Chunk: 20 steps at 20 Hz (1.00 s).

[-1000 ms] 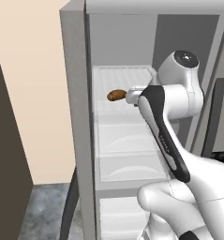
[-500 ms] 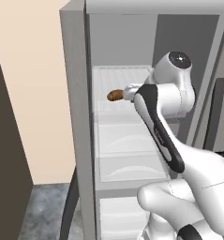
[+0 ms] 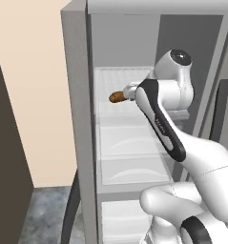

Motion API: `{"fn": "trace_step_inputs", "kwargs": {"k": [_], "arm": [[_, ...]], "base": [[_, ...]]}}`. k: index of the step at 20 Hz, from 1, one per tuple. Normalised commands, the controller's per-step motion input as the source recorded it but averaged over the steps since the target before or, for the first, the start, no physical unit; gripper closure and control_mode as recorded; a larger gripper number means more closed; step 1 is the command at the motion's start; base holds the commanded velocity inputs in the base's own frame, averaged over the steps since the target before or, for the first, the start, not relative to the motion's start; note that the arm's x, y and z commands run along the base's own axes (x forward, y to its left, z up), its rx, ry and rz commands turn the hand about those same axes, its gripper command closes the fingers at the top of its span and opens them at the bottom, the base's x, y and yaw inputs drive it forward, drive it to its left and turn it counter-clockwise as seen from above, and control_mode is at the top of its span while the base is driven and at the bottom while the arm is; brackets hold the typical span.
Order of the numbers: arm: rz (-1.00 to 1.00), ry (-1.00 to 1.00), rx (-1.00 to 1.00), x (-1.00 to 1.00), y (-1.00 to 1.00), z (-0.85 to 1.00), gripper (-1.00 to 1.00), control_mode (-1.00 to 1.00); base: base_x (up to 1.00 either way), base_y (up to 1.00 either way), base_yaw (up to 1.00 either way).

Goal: Take the cheese, chicken drumstick, and potato from the fridge and place them on the plate on the dining counter to create an appetizer plate.

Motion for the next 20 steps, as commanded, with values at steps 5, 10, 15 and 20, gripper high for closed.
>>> {"fn": "trace_step_inputs", "kwargs": {"k": [5,10,15,20], "arm": [[0.14,0.00,-0.05,0.30,0.00,0.00,-1.00,-1.00],[0.17,0.00,-0.14,0.30,0.00,-0.04,-1.00,-1.00],[0.19,0.00,-0.16,0.32,0.00,-0.11,-1.00,-1.00],[0.23,0.00,-0.10,0.19,0.00,-0.06,-1.00,-1.00]], "base": [[0.00,0.00,0.00],[0.00,0.00,0.00],[0.00,0.00,0.00],[0.00,0.00,0.00]]}}
